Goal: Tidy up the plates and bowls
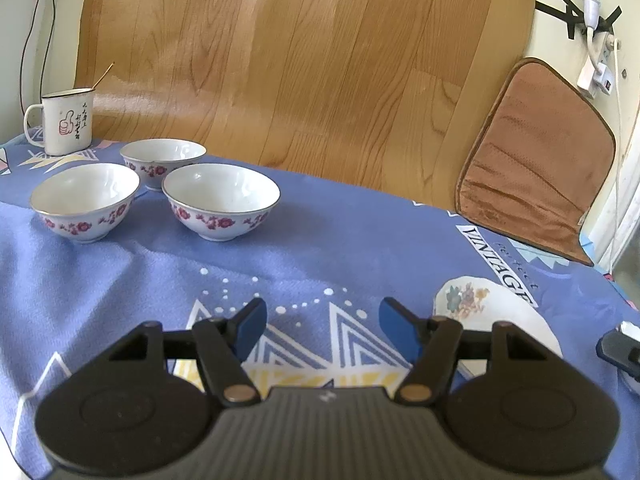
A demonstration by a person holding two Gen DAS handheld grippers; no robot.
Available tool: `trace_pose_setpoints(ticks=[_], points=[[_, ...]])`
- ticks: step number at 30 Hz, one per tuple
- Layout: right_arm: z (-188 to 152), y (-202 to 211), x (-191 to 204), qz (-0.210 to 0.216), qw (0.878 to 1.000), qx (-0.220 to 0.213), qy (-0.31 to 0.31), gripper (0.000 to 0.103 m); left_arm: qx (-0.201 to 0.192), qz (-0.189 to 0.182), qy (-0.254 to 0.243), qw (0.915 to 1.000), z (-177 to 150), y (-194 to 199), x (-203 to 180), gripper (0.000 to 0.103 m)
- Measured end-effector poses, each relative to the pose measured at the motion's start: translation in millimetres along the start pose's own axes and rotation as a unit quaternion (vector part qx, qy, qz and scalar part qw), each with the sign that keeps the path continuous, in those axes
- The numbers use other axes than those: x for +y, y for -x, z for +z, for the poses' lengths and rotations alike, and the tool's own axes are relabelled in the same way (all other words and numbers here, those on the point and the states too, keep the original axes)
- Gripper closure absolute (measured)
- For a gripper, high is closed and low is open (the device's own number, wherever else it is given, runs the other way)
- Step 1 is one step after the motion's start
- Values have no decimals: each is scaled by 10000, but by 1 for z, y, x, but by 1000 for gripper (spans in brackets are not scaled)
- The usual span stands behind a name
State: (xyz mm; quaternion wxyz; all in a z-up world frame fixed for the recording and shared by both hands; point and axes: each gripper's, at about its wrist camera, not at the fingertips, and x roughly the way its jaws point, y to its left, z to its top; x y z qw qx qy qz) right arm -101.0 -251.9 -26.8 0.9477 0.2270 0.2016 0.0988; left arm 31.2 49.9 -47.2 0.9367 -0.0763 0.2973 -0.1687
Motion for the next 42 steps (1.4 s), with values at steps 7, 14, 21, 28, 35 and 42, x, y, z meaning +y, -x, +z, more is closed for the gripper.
trace_pose_setpoints(ticks=[7,14,21,28,35,42], points=[[0,-3,2,4,9999,100,65,60,41,-21,42,10000,0,-1,1,39],[2,-1,-2,7,10000,23,-52,60,51,-62,22,10000,0,-2,1,38],[1,0,-2,102,9998,145,-70,60,101,-64,53,9999,1,-3,1,37],[2,-5,-7,31,9987,395,-313,60,-10,32,-49,10000,-2,2,-4,37],[2,-1,-4,-8,9993,288,-250,60,3,-52,-26,10000,-1,1,-3,37],[1,0,-4,6,9994,240,-239,60,-1,-47,-65,10000,-2,1,-4,37]])
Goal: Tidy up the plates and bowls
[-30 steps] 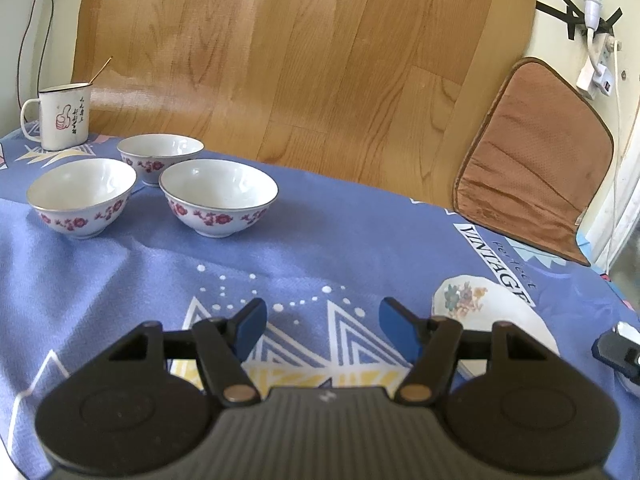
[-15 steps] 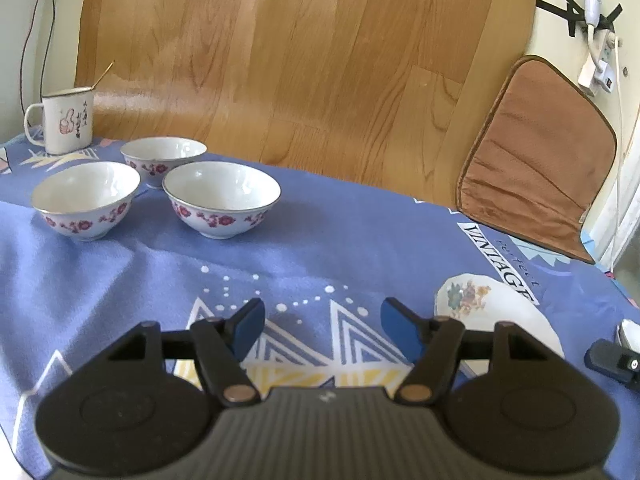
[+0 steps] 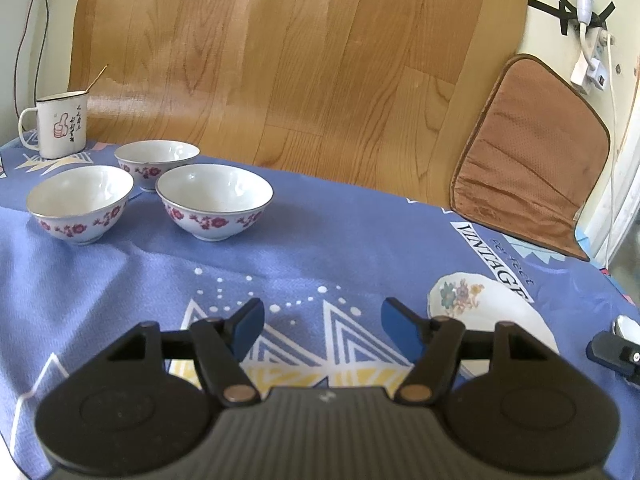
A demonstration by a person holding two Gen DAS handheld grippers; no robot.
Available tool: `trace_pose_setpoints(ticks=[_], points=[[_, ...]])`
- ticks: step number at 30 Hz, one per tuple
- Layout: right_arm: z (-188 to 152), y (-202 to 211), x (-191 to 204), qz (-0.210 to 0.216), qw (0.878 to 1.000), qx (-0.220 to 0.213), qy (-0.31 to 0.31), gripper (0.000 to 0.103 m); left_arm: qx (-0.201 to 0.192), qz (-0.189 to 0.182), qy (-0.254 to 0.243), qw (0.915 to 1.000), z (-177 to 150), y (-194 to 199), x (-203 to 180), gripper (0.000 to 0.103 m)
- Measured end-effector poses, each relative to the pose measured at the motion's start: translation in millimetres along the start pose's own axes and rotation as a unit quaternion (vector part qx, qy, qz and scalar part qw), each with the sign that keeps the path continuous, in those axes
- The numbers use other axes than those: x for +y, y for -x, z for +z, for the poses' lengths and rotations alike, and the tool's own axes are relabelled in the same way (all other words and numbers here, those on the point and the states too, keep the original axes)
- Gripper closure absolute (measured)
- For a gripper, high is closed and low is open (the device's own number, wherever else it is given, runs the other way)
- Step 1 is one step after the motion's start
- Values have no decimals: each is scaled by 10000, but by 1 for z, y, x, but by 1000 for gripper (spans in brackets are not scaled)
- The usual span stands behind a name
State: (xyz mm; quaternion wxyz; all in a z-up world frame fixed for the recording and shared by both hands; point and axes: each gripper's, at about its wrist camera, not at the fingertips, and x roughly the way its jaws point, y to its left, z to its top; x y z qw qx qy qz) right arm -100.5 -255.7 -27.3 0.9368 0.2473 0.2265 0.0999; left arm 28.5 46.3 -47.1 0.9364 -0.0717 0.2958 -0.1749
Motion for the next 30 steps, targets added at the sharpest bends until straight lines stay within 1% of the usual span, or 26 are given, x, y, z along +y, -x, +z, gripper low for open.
trace_pose_setpoints(ticks=[22,26,30], points=[[-1,0,2,-50,10000,-28,28,60,-22,-20,-50,10000,0,0,-2,37],[-1,-4,4,-85,9999,63,84,60,-47,-157,-50,9999,-2,3,0,37],[-1,-4,7,-159,9997,45,168,60,-48,-294,-41,9995,-2,4,2,37]])
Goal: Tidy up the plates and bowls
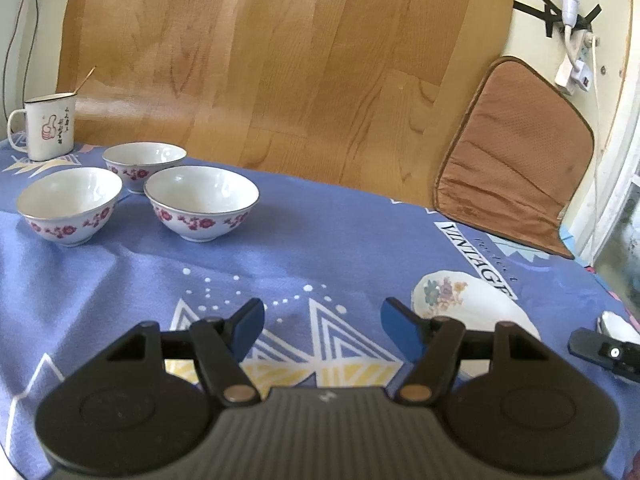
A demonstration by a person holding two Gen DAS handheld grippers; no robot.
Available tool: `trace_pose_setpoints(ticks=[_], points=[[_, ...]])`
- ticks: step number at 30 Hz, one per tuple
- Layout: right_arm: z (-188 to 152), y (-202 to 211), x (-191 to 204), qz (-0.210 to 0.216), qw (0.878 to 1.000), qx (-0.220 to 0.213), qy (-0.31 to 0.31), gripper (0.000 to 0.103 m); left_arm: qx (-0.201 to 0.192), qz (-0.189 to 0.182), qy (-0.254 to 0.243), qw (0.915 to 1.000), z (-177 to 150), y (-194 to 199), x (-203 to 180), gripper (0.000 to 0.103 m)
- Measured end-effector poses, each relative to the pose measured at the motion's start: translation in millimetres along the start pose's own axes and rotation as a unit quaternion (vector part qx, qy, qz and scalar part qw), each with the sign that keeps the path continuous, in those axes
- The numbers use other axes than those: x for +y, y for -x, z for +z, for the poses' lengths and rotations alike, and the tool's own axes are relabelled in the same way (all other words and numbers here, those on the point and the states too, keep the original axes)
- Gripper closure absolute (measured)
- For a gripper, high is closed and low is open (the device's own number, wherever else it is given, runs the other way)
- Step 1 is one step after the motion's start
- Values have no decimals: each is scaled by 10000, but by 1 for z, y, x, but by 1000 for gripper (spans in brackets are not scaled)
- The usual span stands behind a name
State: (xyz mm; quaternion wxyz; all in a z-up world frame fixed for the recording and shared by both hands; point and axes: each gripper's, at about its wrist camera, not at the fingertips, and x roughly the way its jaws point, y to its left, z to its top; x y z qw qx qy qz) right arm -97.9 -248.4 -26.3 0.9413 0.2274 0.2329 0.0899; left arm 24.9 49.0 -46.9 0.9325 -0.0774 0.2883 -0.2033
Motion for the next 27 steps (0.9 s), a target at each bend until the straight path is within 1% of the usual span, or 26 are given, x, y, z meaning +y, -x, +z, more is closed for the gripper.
trace_pose_setpoints(ticks=[5,15,22,27], points=[[0,-3,2,-78,9999,82,70,60,-67,-170,66,9998,-1,3,3,37],[0,-5,3,-107,9997,160,131,60,-87,-303,83,9995,-1,4,5,37],[0,-3,2,-75,9999,95,106,60,-74,-332,78,9994,0,4,5,37],[0,3,1,-9,10000,-75,65,60,-52,-384,74,9992,0,4,5,37]])
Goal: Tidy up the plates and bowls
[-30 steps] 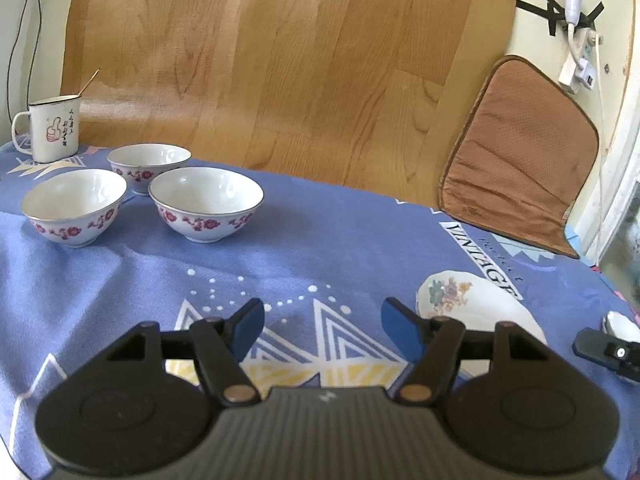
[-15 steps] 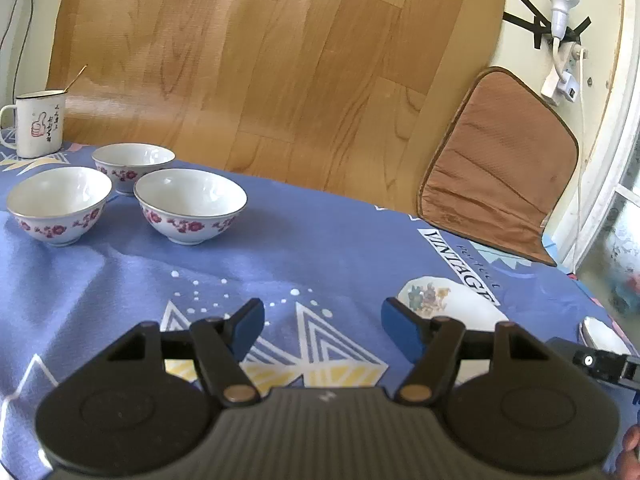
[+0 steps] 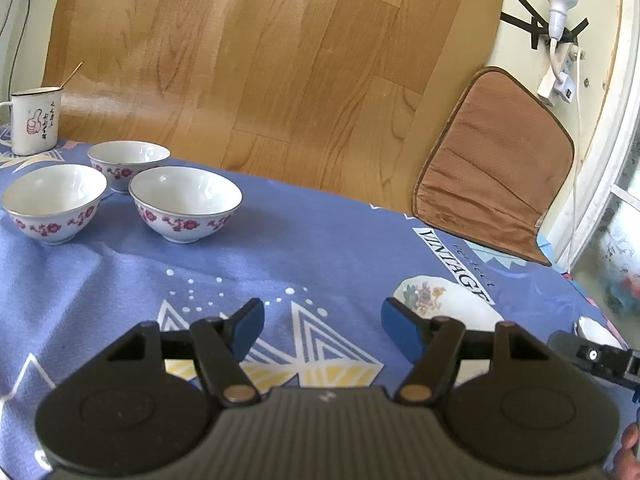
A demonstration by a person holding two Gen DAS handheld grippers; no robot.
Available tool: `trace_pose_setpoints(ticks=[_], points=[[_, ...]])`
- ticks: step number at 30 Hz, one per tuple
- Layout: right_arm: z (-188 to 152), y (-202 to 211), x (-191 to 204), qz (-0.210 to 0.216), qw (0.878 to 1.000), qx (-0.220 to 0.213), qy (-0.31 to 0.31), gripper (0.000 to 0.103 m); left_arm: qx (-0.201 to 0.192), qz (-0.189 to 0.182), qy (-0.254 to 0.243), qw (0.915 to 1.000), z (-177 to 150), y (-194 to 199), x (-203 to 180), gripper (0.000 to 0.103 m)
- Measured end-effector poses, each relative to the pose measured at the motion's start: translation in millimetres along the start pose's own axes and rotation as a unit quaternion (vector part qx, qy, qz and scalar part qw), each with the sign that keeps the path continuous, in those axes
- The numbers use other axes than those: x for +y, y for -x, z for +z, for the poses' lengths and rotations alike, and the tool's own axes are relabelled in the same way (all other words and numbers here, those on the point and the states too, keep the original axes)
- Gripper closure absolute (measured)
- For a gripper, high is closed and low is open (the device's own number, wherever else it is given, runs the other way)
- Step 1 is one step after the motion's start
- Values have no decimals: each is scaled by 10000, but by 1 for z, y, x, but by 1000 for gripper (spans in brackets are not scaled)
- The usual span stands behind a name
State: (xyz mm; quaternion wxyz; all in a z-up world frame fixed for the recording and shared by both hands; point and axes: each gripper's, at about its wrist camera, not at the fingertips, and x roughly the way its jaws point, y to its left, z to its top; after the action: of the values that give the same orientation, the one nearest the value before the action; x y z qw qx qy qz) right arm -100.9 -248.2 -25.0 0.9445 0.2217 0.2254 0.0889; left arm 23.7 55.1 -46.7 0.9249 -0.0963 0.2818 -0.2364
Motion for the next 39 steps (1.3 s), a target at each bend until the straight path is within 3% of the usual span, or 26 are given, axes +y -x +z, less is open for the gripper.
trace_pose_setpoints(ticks=[6,14,20,23,24,25,26,28,33,36,39], points=[[-1,4,3,-14,9998,-158,76,60,198,-265,135,9994,2,-3,4,37],[0,1,4,-53,9998,-146,84,60,965,-611,-252,9931,12,-19,-37,44],[7,-15,-4,-69,9988,415,-244,61,1121,-397,122,9928,19,-33,-42,47],[14,-32,-10,-77,9960,724,-526,68,1256,-297,391,9909,20,-44,-36,58],[17,-39,-9,-77,9947,862,-550,72,1247,-284,368,9911,20,-45,-37,65],[18,-47,-8,-12,9936,979,-560,81,1293,-312,334,9906,20,-48,-40,79],[18,-52,-7,78,9925,1073,-579,88,1370,-343,301,9895,18,-51,-45,84],[19,-56,-1,31,9919,1156,-528,88,1315,-177,202,9910,16,-49,-54,84],[27,-10,-10,-192,9969,623,-450,89,1252,-783,288,9886,24,-41,-84,84],[35,32,-33,-610,9973,201,-365,89,1276,-1194,-125,9845,26,-46,-136,84],[36,71,-65,-1140,9921,-64,-515,89,1487,-1616,-448,9746,17,-60,-190,84]])
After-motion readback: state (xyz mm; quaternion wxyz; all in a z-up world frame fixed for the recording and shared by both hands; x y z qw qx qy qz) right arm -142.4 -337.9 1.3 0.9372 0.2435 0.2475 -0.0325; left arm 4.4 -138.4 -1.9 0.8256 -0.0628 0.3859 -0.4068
